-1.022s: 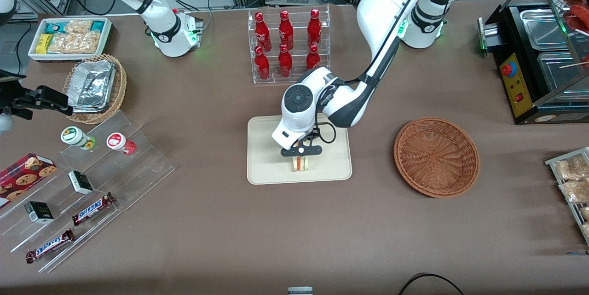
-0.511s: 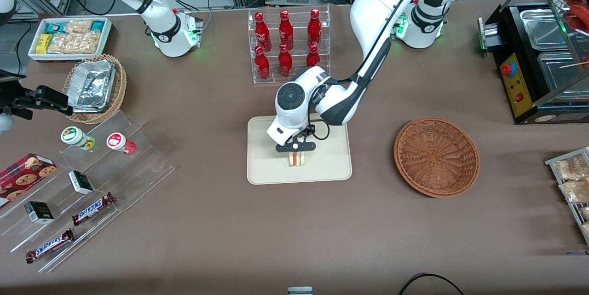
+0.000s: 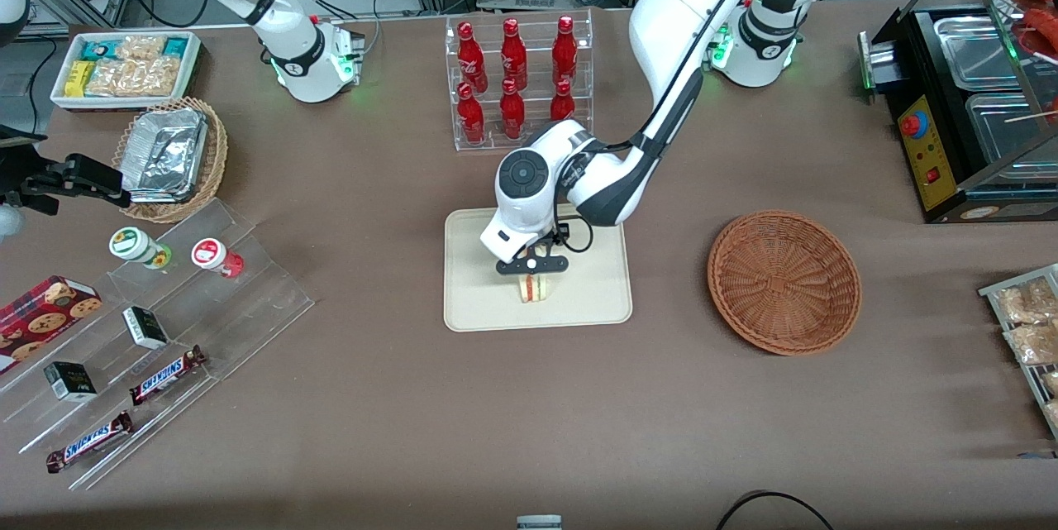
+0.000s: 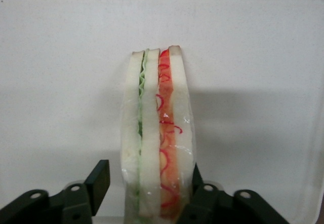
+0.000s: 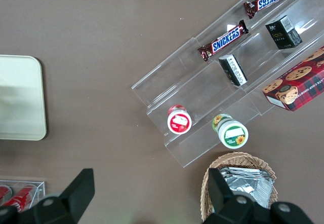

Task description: Place sandwich from basket to tray

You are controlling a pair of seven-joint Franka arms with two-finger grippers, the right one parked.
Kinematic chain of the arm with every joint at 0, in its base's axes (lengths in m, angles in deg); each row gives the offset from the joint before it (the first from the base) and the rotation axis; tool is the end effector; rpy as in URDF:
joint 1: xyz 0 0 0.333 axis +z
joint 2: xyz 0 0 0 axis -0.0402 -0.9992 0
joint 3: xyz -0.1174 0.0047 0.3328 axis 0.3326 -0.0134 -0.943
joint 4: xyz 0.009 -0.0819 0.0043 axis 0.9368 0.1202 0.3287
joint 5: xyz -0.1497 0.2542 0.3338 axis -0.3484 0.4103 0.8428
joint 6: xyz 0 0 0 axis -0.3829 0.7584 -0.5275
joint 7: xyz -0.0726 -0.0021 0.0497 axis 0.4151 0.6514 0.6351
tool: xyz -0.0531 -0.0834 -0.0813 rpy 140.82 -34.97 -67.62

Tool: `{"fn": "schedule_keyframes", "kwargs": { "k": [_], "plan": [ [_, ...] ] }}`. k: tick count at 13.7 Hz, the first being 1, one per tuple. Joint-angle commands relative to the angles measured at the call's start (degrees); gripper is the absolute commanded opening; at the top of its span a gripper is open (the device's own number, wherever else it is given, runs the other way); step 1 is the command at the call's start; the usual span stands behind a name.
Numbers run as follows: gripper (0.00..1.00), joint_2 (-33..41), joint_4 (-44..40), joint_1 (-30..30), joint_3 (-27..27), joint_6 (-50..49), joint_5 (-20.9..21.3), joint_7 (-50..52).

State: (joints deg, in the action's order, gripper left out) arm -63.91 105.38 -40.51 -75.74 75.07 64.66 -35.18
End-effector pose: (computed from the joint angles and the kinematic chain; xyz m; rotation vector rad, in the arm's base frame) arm 0.5392 -0.5790 0.2055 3.1327 0.0801 -0.0995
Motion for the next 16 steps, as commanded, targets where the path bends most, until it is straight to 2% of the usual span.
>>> {"fn": "schedule_keyframes", "kwargs": {
  "k": [1, 4, 9, 13, 16],
  "plan": [
    [1.0, 0.1, -1.7, -1.0, -0.9, -0.5, 0.3, 1.1],
    [1.0, 2.7, -2.0, -0.9, -1.0, -1.3, 0.3, 1.1],
    [1.0, 6.4, -6.7, 0.1, -1.2, -10.7, 0.4, -1.2],
    [1.0, 12.3, -7.0, 4.1, -1.9, -15.7, -0.4, -9.1],
    [1.0, 16.1, -6.7, 8.3, -1.8, -23.0, -0.6, -10.8]
  ]
}}
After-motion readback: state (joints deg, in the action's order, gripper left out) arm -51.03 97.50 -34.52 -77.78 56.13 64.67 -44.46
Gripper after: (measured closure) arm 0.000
